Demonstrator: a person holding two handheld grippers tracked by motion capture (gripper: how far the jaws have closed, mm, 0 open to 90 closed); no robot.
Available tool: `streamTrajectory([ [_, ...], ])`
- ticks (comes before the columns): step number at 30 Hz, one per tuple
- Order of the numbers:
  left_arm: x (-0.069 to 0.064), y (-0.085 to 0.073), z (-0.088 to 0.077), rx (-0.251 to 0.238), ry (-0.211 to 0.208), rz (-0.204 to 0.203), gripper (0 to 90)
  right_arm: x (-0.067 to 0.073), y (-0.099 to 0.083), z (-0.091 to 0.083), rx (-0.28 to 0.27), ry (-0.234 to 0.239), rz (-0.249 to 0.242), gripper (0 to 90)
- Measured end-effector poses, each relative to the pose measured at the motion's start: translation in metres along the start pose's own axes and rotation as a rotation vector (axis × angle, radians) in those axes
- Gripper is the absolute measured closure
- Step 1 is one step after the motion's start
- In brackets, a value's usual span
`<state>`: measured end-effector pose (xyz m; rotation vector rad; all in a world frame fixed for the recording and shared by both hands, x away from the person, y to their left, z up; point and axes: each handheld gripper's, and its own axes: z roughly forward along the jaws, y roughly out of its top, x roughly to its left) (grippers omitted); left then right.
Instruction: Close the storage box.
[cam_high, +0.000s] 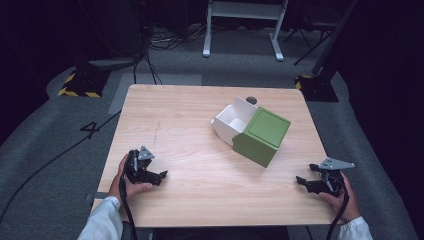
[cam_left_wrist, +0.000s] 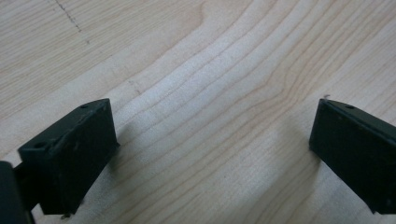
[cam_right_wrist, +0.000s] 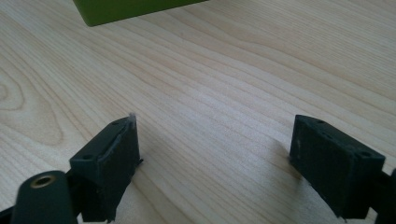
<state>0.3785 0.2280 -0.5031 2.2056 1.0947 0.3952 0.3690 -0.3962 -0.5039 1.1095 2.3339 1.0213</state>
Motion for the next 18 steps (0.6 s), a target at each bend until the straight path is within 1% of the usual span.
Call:
streamTrajectory([
  [1,0.001,0.003,0.0,-0.019,-0.004,0.011,14.7,0.0,0.0,0.0,-0.001,0.0,-0.001,16.0],
  [2,0.0,0.004,0.0,-0.015,-0.007,0.011,19.3,0.0,0.0,0.0,0.0,0.0,0.0,16.0],
  [3,0.0,0.004,0.0,-0.015,-0.007,0.011,18.6,0.0,0.0,0.0,0.0,0.0,0.0,16.0],
  [4,0.0,0.008,0.003,-0.001,-0.021,0.001,15.8,0.0,0.0,0.0,0.0,0.001,0.002,16.0],
  [6,0.001,0.01,0.004,-0.002,-0.025,0.006,18.4,0.0,0.0,0.0,0.001,0.0,0.002,16.0],
  [8,0.001,0.014,0.005,-0.003,-0.035,0.013,19.3,0.0,0.0,0.0,0.001,0.001,0.003,16.0],
  [9,0.001,0.017,0.006,-0.006,-0.04,0.01,19.1,0.0,0.0,0.0,0.001,0.0,0.002,16.0],
  [10,0.0,0.019,0.006,-0.02,-0.023,0.018,19.4,0.0,0.0,0.0,0.001,0.001,0.002,16.0],
  [11,0.0,0.022,0.006,-0.019,-0.033,0.018,19.4,0.0,0.0,0.0,0.001,0.001,0.002,16.0],
  [12,0.001,0.028,0.005,-0.031,-0.039,0.013,19.9,0.0,0.0,0.0,0.001,0.0,0.003,16.0],
  [13,0.001,0.028,0.005,-0.031,-0.039,0.013,20.3,0.0,0.0,0.0,0.001,0.0,0.003,16.0],
  [14,0.001,0.033,0.004,-0.047,-0.028,0.022,21.1,0.0,0.0,0.0,0.001,0.0,0.003,15.8],
  [15,0.001,0.04,0.004,-0.068,-0.031,0.016,21.4,0.0,0.0,0.0,0.001,-0.001,0.003,15.8],
  [16,0.001,0.045,0.003,-0.078,-0.027,0.023,21.4,0.0,0.0,0.0,0.002,-0.001,0.003,15.8],
  [17,0.001,0.045,0.003,-0.078,-0.027,0.023,21.4,0.0,0.0,0.0,0.002,-0.001,0.003,15.8],
  [18,0.0,0.053,0.004,-0.09,-0.024,0.03,21.4,0.0,0.0,0.0,0.002,0.0,0.003,15.8],
])
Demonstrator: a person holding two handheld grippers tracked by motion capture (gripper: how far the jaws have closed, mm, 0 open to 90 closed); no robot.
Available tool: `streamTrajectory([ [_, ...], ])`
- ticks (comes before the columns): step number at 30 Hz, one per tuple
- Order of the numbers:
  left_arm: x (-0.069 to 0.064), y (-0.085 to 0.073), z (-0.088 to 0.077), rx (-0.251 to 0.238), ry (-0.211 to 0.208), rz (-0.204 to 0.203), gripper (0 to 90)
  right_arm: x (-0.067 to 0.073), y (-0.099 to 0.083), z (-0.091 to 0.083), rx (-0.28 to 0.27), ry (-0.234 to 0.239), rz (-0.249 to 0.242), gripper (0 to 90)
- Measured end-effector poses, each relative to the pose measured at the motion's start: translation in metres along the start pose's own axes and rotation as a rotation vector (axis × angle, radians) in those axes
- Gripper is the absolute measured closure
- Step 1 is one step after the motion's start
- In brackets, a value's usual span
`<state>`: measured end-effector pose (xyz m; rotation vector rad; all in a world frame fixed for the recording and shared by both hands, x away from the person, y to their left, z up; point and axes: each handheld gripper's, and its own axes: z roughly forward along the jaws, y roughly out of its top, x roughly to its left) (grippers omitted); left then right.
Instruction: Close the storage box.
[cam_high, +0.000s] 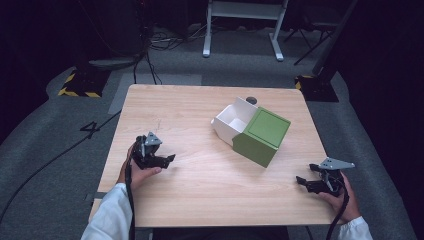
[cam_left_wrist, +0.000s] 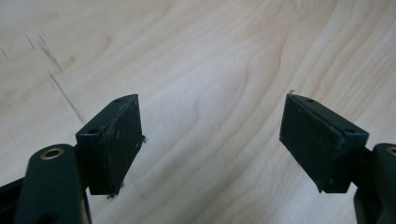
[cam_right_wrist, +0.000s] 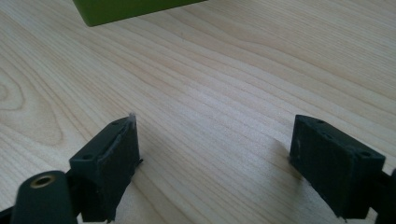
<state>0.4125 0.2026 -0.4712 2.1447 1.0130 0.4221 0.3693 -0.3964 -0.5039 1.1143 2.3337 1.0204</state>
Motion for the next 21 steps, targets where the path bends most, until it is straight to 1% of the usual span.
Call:
streamTrajectory([
  [1,0.0,0.0,0.0,0.0,0.0,0.0,21.5,0.0,0.0,0.0,0.0,0.0,0.0,15.8],
  [2,0.0,0.005,0.002,-0.011,-0.003,-0.003,21.5,0.0,0.0,0.0,0.0,0.0,0.0,15.8],
  [3,0.0,0.013,0.004,-0.028,0.011,0.009,22.8,0.0,0.0,0.0,0.0,0.0,0.0,15.8],
  [4,0.0,0.018,0.007,-0.031,0.008,0.002,23.2,0.0,0.0,0.0,0.0,0.0,0.0,15.8],
  [5,0.0,0.018,0.007,-0.031,0.008,0.002,23.2,0.0,0.0,0.0,0.0,0.0,0.0,15.8],
  [6,0.0,0.022,0.009,-0.038,0.012,0.005,23.3,0.0,0.0,0.0,0.0,0.0,0.0,15.8],
  [7,0.0,0.026,0.01,-0.046,0.025,0.015,23.3,0.0,0.0,0.0,0.0,0.0,0.0,15.8],
  [8,-0.001,0.034,0.015,-0.051,0.022,0.01,23.3,0.0,0.0,0.0,0.0,0.0,0.0,15.8],
  [9,-0.001,0.034,0.015,-0.051,0.022,0.01,23.3,0.0,0.0,0.0,0.0,0.0,0.0,15.8],
  [10,-0.002,0.042,0.019,-0.06,0.033,0.011,23.3,0.0,0.0,0.0,0.0,0.0,0.0,15.8],
  [11,-0.002,0.042,0.019,-0.06,0.033,0.011,23.3,0.0,0.0,0.0,0.0,0.0,0.0,15.8],
  [12,-0.002,0.05,0.023,-0.079,0.021,0.007,23.3,0.0,0.0,0.0,0.0,0.0,0.0,15.8],
  [13,-0.002,0.056,0.025,-0.089,0.026,0.009,23.3,0.0,0.0,0.0,0.0,0.0,0.0,15.8],
  [14,-0.002,0.056,0.025,-0.089,0.026,0.009,23.3,0.0,0.0,0.0,0.0,0.0,0.0,15.8],
  [15,-0.002,0.064,0.031,-0.092,0.03,0.008,23.3,0.0,0.0,0.0,0.0,0.0,-0.001,15.8],
  [16,-0.002,0.064,0.031,-0.092,0.03,0.008,23.3,0.0,0.0,0.0,0.0,0.0,0.0,15.8],
  [17,-0.003,0.073,0.036,-0.096,0.041,0.011,23.4,0.0,0.0,0.0,0.0,0.0,0.0,15.8],
  [19,-0.002,0.076,0.039,-0.098,0.04,0.013,23.8,0.0,0.0,0.0,0.0,0.0,0.0,15.8],
  [20,-0.003,0.08,0.042,-0.104,0.037,0.001,23.8,0.0,0.0,0.0,0.0,0.0,0.0,15.8],
  [21,-0.002,0.087,0.047,-0.109,0.037,0.003,24.0,0.0,0.0,0.0,0.0,0.0,0.0,15.8],
])
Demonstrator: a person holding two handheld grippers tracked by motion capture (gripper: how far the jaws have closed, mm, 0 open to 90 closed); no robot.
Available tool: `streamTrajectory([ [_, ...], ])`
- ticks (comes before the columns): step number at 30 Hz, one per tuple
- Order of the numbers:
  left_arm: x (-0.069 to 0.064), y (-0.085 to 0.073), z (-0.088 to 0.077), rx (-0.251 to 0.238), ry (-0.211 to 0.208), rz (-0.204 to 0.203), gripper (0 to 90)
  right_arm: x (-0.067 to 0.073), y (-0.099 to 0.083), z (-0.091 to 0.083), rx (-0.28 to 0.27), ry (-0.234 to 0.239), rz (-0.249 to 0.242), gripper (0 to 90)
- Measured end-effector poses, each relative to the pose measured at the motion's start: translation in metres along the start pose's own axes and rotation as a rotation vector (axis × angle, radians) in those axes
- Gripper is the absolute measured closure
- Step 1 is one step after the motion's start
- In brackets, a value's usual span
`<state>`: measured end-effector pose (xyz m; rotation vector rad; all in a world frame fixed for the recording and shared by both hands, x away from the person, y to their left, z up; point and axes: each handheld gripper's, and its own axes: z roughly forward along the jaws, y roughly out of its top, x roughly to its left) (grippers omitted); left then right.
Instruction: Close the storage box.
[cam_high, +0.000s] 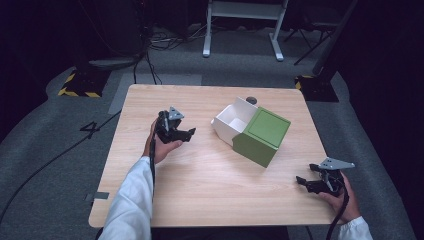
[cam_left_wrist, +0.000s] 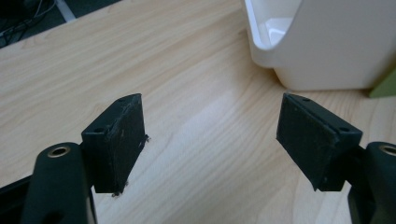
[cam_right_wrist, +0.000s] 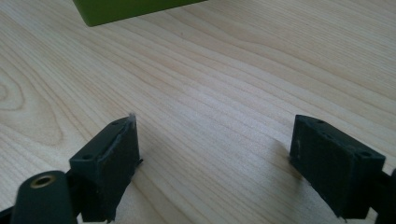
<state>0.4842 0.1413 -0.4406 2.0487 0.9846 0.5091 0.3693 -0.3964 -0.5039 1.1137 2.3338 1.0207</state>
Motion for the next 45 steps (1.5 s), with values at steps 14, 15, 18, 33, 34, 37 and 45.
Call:
streamTrajectory([
  [14,-0.012,0.034,0.039,-0.004,-0.01,-0.001,24.6,0.0,0.0,0.0,0.0,0.0,0.0,15.8],
  [15,-0.012,0.034,0.039,-0.004,-0.01,-0.001,24.6,0.0,0.0,0.0,-0.001,0.0,-0.001,15.8],
  [18,-0.014,0.037,0.045,0.003,-0.007,0.011,24.6,0.0,0.0,0.0,-0.001,0.0,-0.001,15.8],
  [33,-0.014,0.04,0.07,0.015,-0.019,-0.053,24.6,0.0,0.0,0.0,-0.001,0.0,-0.003,15.9],
  [34,-0.014,0.04,0.071,0.012,-0.022,-0.054,25.5,0.0,0.0,0.0,-0.002,-0.001,-0.004,15.9],
  [37,-0.013,0.04,0.074,0.0,-0.053,-0.075,26.5,0.0,0.0,0.0,-0.003,0.0,-0.003,15.9],
  [45,-0.013,0.041,0.072,-0.01,-0.082,-0.068,29.3,0.0,0.0,0.0,-0.002,0.0,-0.003,15.9],
])
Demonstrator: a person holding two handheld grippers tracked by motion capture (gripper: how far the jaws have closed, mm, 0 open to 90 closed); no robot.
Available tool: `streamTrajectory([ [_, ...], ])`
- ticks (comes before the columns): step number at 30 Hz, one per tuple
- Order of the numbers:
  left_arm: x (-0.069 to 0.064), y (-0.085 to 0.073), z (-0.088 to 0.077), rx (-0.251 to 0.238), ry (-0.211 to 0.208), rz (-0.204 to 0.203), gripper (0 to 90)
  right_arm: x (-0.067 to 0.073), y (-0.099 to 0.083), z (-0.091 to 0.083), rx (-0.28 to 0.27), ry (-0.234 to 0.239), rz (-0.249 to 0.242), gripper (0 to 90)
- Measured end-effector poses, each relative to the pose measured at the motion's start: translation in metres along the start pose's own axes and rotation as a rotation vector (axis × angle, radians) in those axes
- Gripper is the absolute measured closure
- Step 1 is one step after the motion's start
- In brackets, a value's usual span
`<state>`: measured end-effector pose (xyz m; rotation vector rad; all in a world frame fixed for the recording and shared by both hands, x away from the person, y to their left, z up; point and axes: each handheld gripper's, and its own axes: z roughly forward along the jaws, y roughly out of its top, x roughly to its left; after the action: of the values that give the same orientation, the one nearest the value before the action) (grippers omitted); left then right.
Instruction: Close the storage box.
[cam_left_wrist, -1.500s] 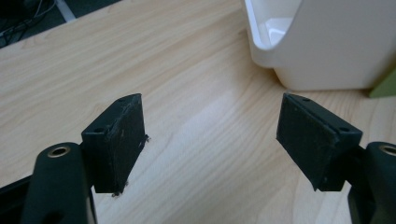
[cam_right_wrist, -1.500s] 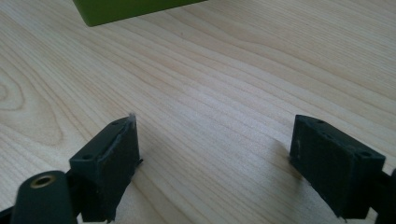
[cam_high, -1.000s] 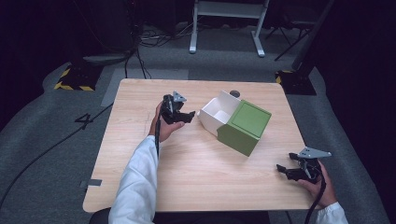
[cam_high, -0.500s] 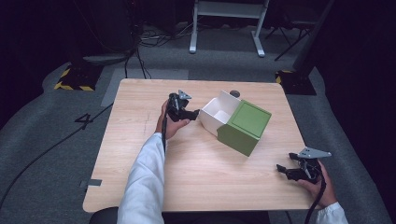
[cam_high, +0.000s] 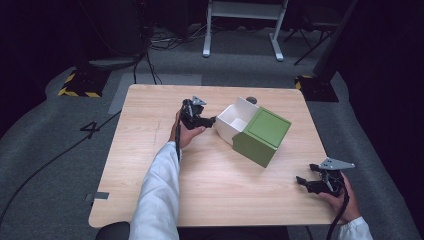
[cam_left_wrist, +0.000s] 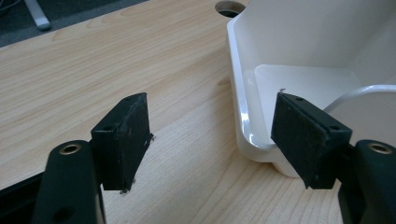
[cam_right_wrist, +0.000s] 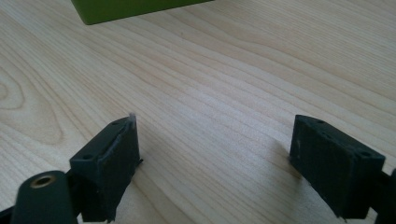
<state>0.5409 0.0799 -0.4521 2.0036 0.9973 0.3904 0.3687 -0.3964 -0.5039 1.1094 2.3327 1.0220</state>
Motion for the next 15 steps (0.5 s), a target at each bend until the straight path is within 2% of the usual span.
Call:
streamTrajectory([
  [1,-0.001,-0.001,0.001,0.012,-0.007,0.0,30.6,0.0,0.0,0.0,0.0,0.0,0.0,15.9],
  [7,-0.004,-0.004,0.002,0.012,-0.051,0.005,33.4,0.0,0.0,0.0,0.0,-0.001,0.0,15.9],
  [9,-0.008,-0.005,0.003,0.01,-0.085,0.017,32.4,0.0,0.0,0.0,0.001,-0.001,0.0,15.9],
  [15,-0.023,-0.007,0.005,0.005,-0.09,0.042,32.6,0.0,0.0,0.0,0.0,0.0,0.0,15.9],
])
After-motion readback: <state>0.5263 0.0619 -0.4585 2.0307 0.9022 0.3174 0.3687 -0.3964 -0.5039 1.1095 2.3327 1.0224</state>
